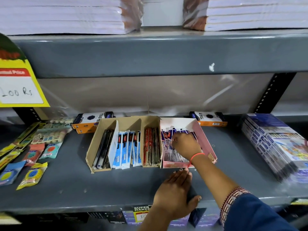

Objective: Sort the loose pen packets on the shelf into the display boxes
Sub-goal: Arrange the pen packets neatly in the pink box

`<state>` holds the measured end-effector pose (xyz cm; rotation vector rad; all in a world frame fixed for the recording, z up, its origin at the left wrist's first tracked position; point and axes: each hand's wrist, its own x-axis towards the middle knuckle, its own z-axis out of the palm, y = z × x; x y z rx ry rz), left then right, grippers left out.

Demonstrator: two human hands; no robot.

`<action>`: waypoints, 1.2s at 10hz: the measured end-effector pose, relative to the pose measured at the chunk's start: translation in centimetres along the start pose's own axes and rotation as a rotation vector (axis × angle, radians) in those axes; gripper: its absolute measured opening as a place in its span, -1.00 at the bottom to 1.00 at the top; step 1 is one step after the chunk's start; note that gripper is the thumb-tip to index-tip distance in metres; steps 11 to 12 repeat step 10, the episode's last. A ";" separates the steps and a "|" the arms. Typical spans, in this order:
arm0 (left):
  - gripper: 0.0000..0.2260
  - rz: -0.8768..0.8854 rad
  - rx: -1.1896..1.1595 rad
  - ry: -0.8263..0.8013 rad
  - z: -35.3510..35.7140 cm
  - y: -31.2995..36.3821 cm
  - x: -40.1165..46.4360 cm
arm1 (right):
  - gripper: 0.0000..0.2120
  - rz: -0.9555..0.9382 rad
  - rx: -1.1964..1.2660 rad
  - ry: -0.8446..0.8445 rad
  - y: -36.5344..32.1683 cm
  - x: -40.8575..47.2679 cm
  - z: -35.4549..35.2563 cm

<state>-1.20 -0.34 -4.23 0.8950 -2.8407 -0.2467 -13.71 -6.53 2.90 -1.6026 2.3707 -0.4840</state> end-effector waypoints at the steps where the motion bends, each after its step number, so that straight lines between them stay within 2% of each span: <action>1: -0.43 0.019 0.002 -0.034 -0.1 0.1 0.0 | -0.65 -0.047 -0.045 -0.083 -0.9 -0.1 1.0; 2: -0.44 0.029 0.010 -0.022 -0.3 0.2 -0.1 | -0.59 -0.070 -0.011 -0.113 -1.3 -0.1 1.5; 3: -0.44 0.037 0.033 -0.044 -0.2 0.2 0.0 | -0.56 -0.026 -0.033 -0.038 -1.3 -0.2 1.6; 4: -0.43 0.034 0.043 -0.082 -0.3 0.3 0.0 | -0.56 0.006 -0.071 -0.103 -1.4 -0.3 1.5; 5: -0.42 0.037 0.046 -0.038 -0.4 0.2 -0.1 | -0.49 -0.012 -0.057 -0.143 -1.5 -0.3 1.4; 6: -0.33 0.058 -0.032 -0.061 -0.7 0.2 0.0 | -0.47 -0.007 -0.071 -0.051 -1.5 -0.8 1.0; 7: -0.30 0.032 -0.015 -0.024 -0.8 0.2 0.0 | -0.50 -0.036 -0.110 0.064 -1.2 -1.9 0.7; 8: -0.41 0.019 -0.015 -0.026 -0.1 0.1 -0.2 | -0.52 -0.059 -0.137 0.140 0.2 -3.5 0.6; 9: -0.45 0.041 -0.090 0.058 -0.6 0.5 -0.4 | -0.54 0.002 -0.144 0.158 1.7 -5.6 0.1; 10: -0.42 0.002 -0.090 -0.032 -1.0 0.5 -0.9 | -0.54 0.049 -0.187 0.188 3.1 -8.1 -0.9; 12: -0.42 0.002 -0.090 -0.032 -1.0 0.5 -0.9 | -0.54 0.049 -0.187 0.188 3.1 -8.1 -0.9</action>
